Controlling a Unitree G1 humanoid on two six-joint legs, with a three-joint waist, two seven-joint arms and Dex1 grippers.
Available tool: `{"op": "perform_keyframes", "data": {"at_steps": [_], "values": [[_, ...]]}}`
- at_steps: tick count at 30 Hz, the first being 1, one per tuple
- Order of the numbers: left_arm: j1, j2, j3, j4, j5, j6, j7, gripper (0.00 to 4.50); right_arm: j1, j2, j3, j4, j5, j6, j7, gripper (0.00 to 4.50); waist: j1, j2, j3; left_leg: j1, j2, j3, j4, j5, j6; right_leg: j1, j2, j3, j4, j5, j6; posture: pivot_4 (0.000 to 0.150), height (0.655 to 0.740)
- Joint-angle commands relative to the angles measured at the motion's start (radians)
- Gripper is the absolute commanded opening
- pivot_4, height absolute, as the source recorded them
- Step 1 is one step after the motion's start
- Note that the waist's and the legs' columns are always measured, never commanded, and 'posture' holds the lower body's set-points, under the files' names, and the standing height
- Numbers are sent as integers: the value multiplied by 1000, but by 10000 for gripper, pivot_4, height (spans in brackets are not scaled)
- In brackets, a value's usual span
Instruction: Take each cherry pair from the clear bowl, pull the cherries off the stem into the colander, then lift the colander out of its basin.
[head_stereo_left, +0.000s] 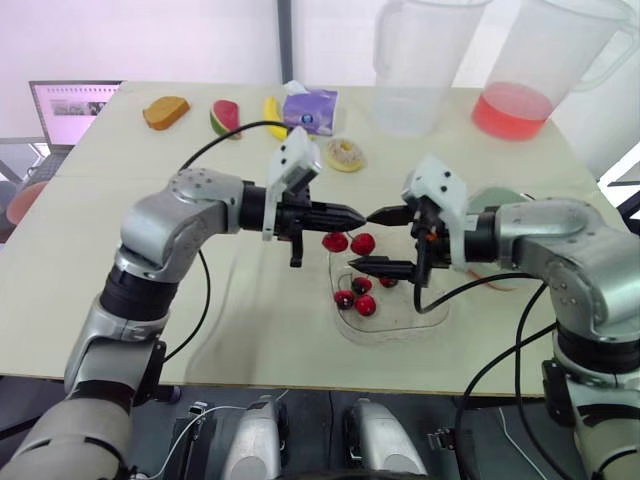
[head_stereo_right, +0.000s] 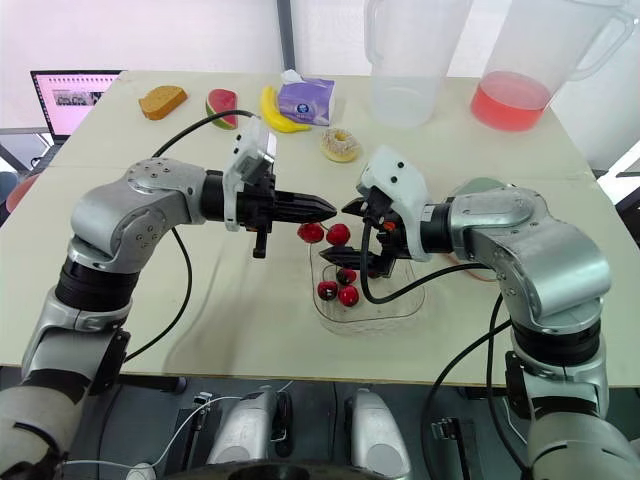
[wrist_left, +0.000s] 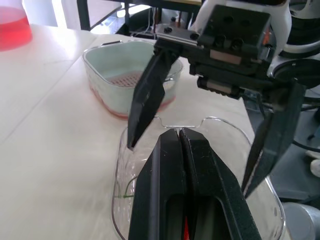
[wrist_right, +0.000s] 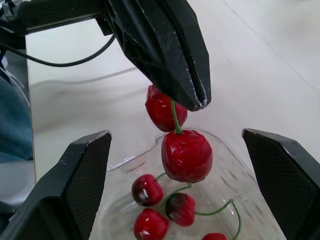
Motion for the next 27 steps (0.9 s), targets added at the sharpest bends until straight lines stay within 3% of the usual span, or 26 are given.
{"op": "perform_keyframes", "data": {"at_steps": [1, 16, 17, 19, 24, 27], "values": [[-5, -7, 28, -19, -9, -25, 0, 0, -35, 17, -46, -7, 61, 42, -42, 44623, 0, 0, 0, 0, 0, 0, 0, 0, 0, 0, 0, 0, 0, 0, 0, 1500, 7400], [-8, -20, 39, -43, -40, -14, -9, 0, -7, -2, -21, 23, 157, 49, -179, 44623, -1, 0, 0, 0, 0, 0, 0, 0, 0, 0, 0, 0, 0, 0, 0, 1500, 7400], [-9, -20, 41, -44, -42, -12, -8, 0, -4, -5, -20, 26, 161, 45, -183, 39020, -1, 0, 0, 0, 0, 0, 0, 0, 0, 0, 0, 0, 0, 0, 0, 1500, 7400], [-8, -19, 43, -44, -43, -9, -5, 0, 1, -12, -15, 29, 170, 38, -187, 32432, -1, 0, 0, 0, 0, 0, 0, 0, 0, 0, 0, 0, 0, 0, 0, 1500, 7400], [-7, -20, 48, -41, -39, -10, 2, 0, 6, -20, -10, 33, 192, 30, -199, 7693, -1, 0, 0, 0, 0, 0, 0, 0, 1, 0, 0, 0, 0, 0, 0, 1500, 7400], [-9, -24, 53, -35, -36, -16, 9, 0, 8, -26, -7, 33, 202, 32, -205, 6254, -1, 0, 0, 0, 0, 0, 0, 0, 1, 0, 0, 0, 0, 0, 0, 1500, 7400]]}}
